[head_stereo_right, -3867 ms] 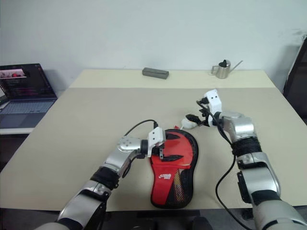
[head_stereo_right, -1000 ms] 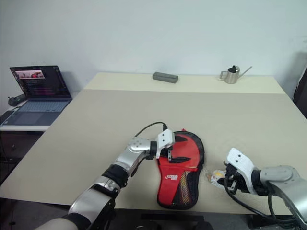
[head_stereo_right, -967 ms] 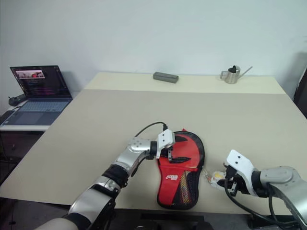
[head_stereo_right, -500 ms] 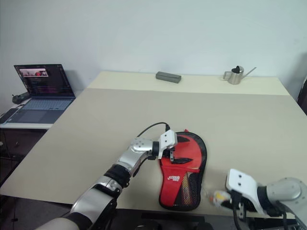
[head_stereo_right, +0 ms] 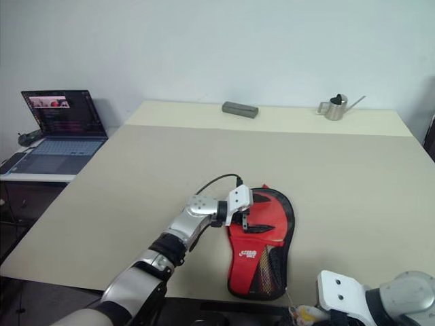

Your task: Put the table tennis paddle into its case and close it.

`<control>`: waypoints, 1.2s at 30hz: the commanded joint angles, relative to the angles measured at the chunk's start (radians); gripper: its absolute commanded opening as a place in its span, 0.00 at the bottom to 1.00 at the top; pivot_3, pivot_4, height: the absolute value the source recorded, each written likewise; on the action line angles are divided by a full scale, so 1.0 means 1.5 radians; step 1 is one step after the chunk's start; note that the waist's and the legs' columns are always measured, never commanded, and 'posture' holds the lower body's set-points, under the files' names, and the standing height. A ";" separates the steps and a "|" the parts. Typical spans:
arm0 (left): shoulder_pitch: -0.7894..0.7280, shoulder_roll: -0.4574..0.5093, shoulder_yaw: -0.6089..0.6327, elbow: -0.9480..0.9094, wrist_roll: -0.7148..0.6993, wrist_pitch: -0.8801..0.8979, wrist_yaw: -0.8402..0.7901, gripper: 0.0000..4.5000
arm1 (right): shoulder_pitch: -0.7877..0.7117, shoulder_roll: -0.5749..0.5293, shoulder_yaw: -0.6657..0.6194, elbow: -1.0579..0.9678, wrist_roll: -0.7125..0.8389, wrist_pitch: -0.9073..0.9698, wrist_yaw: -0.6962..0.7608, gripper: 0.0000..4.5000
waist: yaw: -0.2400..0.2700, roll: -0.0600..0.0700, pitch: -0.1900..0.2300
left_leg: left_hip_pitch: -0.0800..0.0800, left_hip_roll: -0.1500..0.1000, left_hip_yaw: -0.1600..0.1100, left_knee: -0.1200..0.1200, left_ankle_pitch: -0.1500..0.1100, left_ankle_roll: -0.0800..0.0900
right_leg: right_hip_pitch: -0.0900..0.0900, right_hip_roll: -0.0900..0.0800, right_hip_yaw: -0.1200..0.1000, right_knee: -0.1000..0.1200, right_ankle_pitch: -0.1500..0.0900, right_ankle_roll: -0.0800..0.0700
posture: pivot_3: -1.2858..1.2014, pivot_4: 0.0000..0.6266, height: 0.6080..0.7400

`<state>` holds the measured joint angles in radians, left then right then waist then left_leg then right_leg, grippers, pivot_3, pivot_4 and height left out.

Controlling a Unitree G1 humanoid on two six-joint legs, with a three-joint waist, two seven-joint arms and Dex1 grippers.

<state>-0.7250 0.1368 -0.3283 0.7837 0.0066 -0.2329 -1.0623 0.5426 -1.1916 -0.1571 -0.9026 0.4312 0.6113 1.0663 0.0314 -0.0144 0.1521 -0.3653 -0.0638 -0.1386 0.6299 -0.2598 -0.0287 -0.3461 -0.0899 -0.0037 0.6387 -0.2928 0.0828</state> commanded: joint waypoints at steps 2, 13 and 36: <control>0.037 0.014 -0.034 0.056 0.053 0.022 0.009 1.00 | 0.019 -0.017 0.071 -0.084 0.018 -0.003 0.029 0.11 | 0.000 0.000 0.000 | 0.000 0.000 -0.001 0.000 0.000 0.000 | 0.001 0.000 -0.001 -0.001 0.000 0.000 | 0.52 0.24 1.00; 0.036 0.013 -0.035 0.059 0.051 0.023 0.014 1.00 | -0.041 -0.033 0.100 -0.096 0.037 0.043 -0.002 0.27 | 0.000 0.000 -0.001 | 0.000 0.000 -0.005 0.000 -0.002 0.001 | 0.003 0.000 -0.005 -0.007 0.000 0.000 | 0.52 0.24 1.00; 0.040 0.003 -0.026 -0.003 0.021 0.028 -0.014 1.00 | -0.422 0.102 -0.059 0.242 0.248 0.104 -0.030 0.67 | -0.004 0.000 -0.001 | 0.000 0.000 -0.005 0.000 -0.002 0.001 | 0.005 0.000 -0.004 -0.007 0.000 0.000 | 0.52 0.24 1.00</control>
<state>-0.7155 0.1383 -0.3317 0.7468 0.0097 -0.2246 -1.0598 -0.0567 -1.0624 -0.2489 -0.5749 0.7721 0.7550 1.0646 0.0255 -0.0148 0.1510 -0.3653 -0.0637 -0.1462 0.6297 -0.2627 -0.0270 -0.3390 -0.0897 -0.0097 0.6285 -0.2926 0.0824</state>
